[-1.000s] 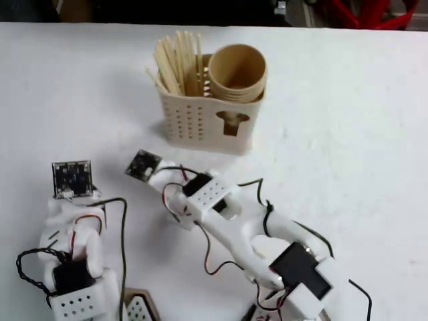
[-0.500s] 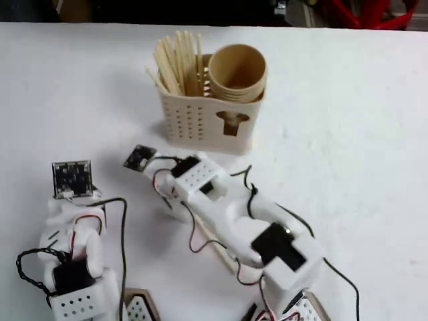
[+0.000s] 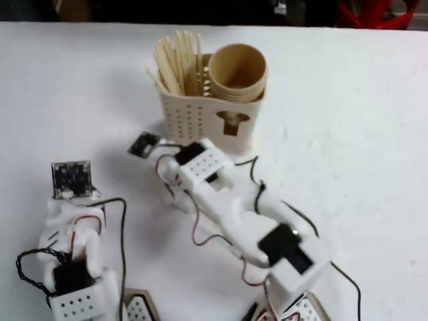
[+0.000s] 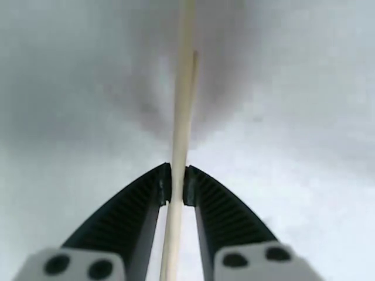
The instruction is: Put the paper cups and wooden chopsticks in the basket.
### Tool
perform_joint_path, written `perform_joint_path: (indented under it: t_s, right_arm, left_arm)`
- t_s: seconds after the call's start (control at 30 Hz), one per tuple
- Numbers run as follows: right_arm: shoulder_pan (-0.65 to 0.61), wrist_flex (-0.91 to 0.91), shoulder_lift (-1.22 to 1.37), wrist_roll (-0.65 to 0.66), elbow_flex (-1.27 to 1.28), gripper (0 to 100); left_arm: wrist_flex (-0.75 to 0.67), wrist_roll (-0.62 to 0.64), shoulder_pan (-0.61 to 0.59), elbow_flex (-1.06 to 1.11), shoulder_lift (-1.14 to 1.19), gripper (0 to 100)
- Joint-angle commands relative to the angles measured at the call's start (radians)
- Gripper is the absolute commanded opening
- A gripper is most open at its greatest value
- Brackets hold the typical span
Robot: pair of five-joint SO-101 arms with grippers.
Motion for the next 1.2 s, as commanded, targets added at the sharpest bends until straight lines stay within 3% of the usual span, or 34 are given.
perform_joint_path:
  t_s: [0.0, 0.47, 0.67, 0.77, 0.93, 1.17]
  right_arm:
    - [0.03, 0.038, -0.154, 0.006, -0.008, 1.9]
    - [0.113, 0.082, -0.55, -0.003, -0.066, 1.9]
    - [0.11, 0.116, -0.667, -0.005, -0.267, 1.9]
    - [0.111, 0.108, -0.682, -0.066, -0.407, 1.9]
    - [0.11, -0.035, -0.68, -0.115, -0.58, 1.9]
    - [0.108, -0.358, -0.668, -0.11, -0.597, 1.9]
  left_arm:
    - [-0.021, -0.009, -0.007, -0.009, -0.008, 2]
    - [-0.021, -0.009, -0.007, -0.009, -0.008, 2]
    - [-0.021, -0.009, -0.007, -0.009, -0.008, 2]
    - [-0.021, -0.009, -0.007, -0.009, -0.008, 2]
    - [-0.021, -0.009, -0.007, -0.009, -0.008, 2]
    - [-0.021, -0.009, -0.007, -0.009, -0.008, 2]
